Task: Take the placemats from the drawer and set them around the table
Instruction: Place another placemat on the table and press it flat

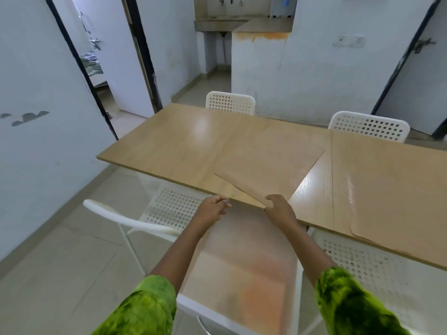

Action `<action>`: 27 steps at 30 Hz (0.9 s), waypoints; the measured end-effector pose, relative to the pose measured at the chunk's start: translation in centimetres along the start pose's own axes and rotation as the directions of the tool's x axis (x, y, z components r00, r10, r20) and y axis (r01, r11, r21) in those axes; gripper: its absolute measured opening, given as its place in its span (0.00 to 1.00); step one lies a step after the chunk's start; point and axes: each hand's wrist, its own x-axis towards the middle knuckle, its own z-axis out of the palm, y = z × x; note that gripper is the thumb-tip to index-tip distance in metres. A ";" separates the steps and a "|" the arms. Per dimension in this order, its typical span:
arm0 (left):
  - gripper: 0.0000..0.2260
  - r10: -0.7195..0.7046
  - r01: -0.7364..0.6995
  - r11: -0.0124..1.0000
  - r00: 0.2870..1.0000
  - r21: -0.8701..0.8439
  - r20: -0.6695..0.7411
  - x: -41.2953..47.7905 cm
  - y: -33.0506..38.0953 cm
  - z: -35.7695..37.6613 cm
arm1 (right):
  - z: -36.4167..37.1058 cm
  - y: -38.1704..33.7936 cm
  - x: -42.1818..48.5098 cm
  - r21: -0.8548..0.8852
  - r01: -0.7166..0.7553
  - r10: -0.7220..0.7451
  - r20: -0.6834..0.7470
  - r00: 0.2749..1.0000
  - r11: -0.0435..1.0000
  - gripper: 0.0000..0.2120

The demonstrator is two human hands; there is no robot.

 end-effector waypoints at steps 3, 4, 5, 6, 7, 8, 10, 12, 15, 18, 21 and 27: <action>0.12 -0.034 0.034 0.999 0.998 0.008 0.053 2.8 0.0 0.1 | 0.6 1.2 3.6 -0.311 0.051 -0.012 0.126 0.992 0.949 0.31; 0.12 -0.053 0.053 0.999 0.996 0.006 0.065 3.7 -0.2 0.2 | 0.8 1.7 4.6 -0.380 0.061 0.001 0.160 0.987 0.923 0.32; 0.11 -0.074 0.075 0.997 0.995 -0.003 0.072 4.7 -0.4 0.5 | 1.1 2.2 5.4 -0.425 0.070 0.008 0.178 0.984 0.902 0.33; 0.09 -0.093 0.094 0.995 0.993 -0.010 0.079 5.6 -0.5 0.7 | 1.3 2.5 6.1 -0.445 0.072 0.012 0.183 0.983 0.893 0.33; 0.09 -0.111 0.112 0.994 0.990 -0.013 0.088 6.3 -0.6 0.8 | 1.6 2.8 6.5 -0.450 0.076 0.005 0.177 0.984 0.890 0.31; 0.09 -0.123 0.125 0.992 0.987 -0.015 0.102 7.1 -0.6 0.8 | 1.8 2.9 7.0 -0.446 0.081 -0.011 0.158 0.987 0.891 0.29; 0.12 -0.151 0.156 0.987 0.981 -0.035 0.119 8.9 -0.6 1.1 | 1.9 2.6 8.0 -0.449 0.109 -0.057 0.127 0.990 0.887 0.26; 0.13 -0.200 0.212 0.970 0.973 -0.115 0.114 10.3 -0.3 1.4 | 1.9 1.9 8.9 -0.442 0.144 -0.088 0.145 0.986 0.885 0.25; 0.08 -0.279 0.298 0.909 0.954 -0.290 0.108 12.6 -0.1 2.1 | 3.0 1.2 9.5 -0.478 0.174 -0.103 0.171 0.980 0.861 0.23; 0.14 -0.387 0.408 0.778 0.910 -0.479 0.147 14.5 0.1 3.1 | 3.5 1.2 9.7 -0.560 0.200 -0.143 0.145 0.979 0.804 0.20; 0.21 -0.465 0.509 0.597 0.849 -0.620 0.249 15.9 0.1 3.5 | 3.3 1.2 9.7 -0.588 0.200 -0.147 0.137 0.980 0.783 0.19; 0.27 -0.488 0.531 0.366 0.809 -0.764 0.328 17.6 -0.1 4.0 | 3.4 0.7 9.5 -0.552 0.148 -0.099 0.116 0.988 0.821 0.19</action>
